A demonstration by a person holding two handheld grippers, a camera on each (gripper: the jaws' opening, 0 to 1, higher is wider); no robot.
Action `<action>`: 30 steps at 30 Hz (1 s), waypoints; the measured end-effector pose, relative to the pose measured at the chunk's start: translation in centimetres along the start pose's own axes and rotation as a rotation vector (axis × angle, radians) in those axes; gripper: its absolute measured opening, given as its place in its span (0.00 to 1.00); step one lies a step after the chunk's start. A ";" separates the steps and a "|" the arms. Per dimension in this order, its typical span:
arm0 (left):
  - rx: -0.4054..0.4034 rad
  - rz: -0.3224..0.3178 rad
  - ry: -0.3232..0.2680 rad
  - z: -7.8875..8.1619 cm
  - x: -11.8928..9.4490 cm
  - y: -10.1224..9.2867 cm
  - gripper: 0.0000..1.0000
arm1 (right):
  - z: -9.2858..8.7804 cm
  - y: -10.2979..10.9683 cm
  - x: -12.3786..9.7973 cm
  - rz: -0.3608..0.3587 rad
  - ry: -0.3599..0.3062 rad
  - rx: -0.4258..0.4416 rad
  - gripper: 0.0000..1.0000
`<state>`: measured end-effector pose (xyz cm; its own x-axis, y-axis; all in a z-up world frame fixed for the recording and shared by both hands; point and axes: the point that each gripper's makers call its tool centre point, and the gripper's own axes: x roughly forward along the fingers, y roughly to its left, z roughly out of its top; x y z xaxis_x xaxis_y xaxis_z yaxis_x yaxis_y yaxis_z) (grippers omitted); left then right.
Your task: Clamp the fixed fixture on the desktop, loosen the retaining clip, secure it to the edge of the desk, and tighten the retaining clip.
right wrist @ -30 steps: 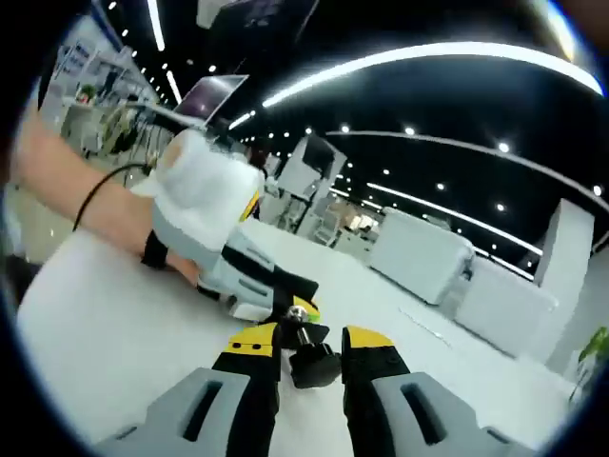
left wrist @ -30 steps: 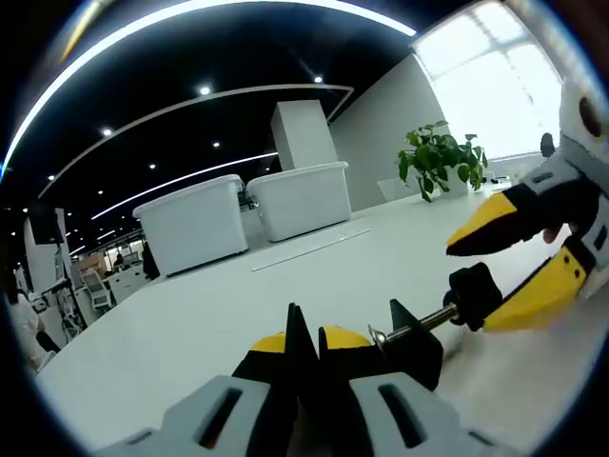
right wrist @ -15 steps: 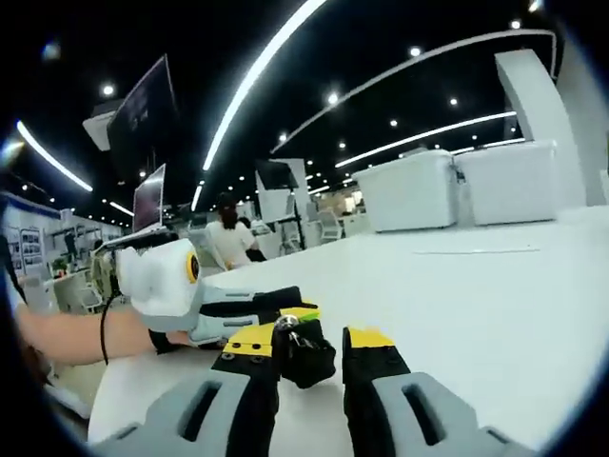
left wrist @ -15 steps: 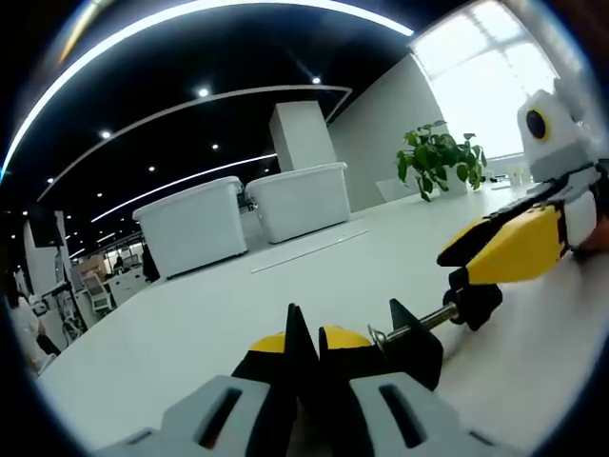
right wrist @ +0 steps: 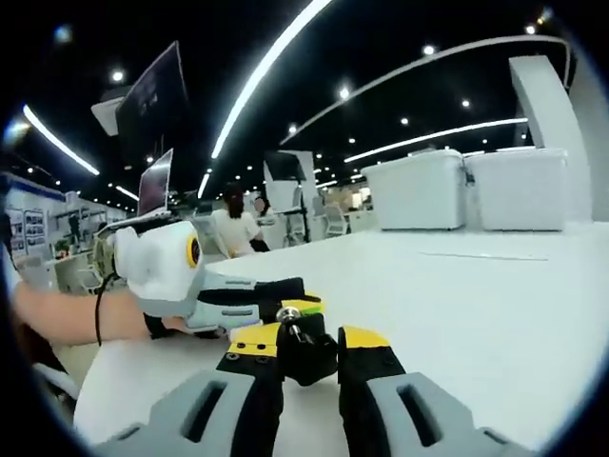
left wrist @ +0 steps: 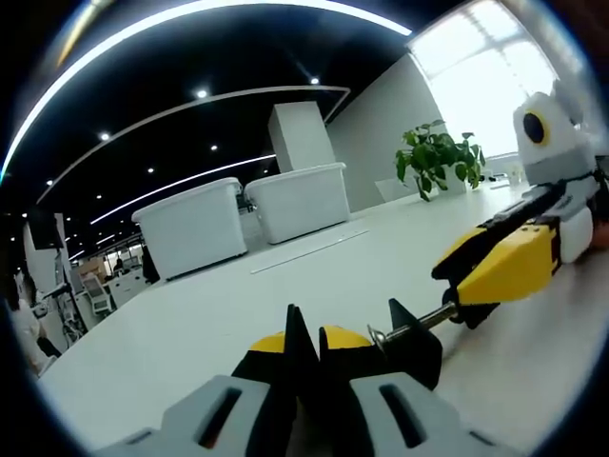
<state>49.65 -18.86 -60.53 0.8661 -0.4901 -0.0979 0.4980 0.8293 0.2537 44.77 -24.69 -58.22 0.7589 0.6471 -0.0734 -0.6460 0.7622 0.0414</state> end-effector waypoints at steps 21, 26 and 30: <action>-0.006 0.024 0.007 -0.1 -0.3 0.3 0.10 | -0.4 3.2 -0.7 -0.101 0.062 -0.960 0.21; -0.008 0.023 0.008 -0.1 -0.3 0.3 0.10 | -0.5 2.9 -0.3 -0.110 0.081 -1.048 0.21; -0.001 0.019 0.005 -0.1 0.2 0.3 0.10 | -0.6 2.9 -0.3 -0.120 0.090 -1.080 0.21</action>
<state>49.94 -18.70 -60.60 0.8758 -0.4727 -0.0974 0.4810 0.8388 0.2549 42.57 -22.69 -58.69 0.8411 0.5328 -0.0929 -0.3336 0.3759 -0.8645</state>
